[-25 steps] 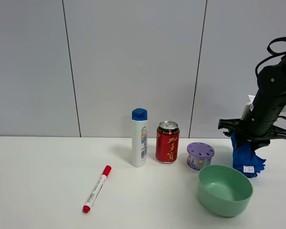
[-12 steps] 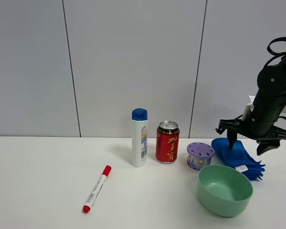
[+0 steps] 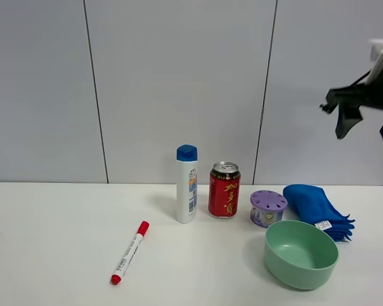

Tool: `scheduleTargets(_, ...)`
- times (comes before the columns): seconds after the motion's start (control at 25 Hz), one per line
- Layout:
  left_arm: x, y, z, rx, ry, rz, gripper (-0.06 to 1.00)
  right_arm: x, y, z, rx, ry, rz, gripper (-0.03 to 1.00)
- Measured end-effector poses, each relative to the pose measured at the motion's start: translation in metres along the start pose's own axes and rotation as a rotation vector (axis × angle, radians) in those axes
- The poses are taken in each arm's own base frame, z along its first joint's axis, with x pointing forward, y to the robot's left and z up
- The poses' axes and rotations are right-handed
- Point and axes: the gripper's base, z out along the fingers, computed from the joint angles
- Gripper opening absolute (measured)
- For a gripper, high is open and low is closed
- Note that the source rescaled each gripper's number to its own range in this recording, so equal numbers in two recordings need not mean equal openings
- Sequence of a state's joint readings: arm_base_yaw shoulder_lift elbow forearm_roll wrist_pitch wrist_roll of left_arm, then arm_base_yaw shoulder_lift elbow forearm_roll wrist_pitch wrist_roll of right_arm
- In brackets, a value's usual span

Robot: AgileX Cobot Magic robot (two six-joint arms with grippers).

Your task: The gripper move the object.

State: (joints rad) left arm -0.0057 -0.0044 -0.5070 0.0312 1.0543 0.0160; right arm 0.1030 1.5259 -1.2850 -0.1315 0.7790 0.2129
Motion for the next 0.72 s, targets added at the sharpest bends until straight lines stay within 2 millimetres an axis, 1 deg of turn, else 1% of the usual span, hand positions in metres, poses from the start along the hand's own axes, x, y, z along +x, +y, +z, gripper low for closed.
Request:
scheduleTargets(0.12,0.000,0.000,0.000,0.000,0.000,0.000,1.00,0.005,-0.002,-0.056,-0.046,-0.065,-0.038,0.73)
scheduleTargets(0.16,0.000,0.000,0.000,0.000,0.000,0.000,1.00,0.008,-0.003,-0.071,-0.056,-0.077,-0.052,0.73)
scheduleTargets(0.28,0.000,0.000,0.000,0.000,0.000,0.000,1.00,0.023,-0.008,-0.119,-0.071,-0.118,-0.066,0.73)
scheduleTargets(0.36,0.000,0.000,0.000,0.000,0.000,0.000,1.00,0.038,-0.013,-0.144,-0.068,-0.139,-0.065,0.73)
scheduleTargets(0.44,0.000,0.000,0.000,0.000,0.000,0.000,1.00,0.062,-0.018,-0.166,-0.065,-0.191,-0.065,0.73)
scheduleTargets(0.48,0.000,0.000,0.000,0.000,0.000,0.000,1.00,0.074,-0.021,-0.174,-0.065,-0.223,-0.063,0.73)
scheduleTargets(0.52,0.000,0.000,0.000,0.000,0.000,0.000,1.00,0.090,-0.025,-0.182,-0.061,-0.258,-0.059,0.73)
scheduleTargets(0.72,0.000,0.000,0.000,0.000,0.000,0.000,1.00,0.170,-0.038,-0.211,-0.054,-0.379,-0.031,0.73)
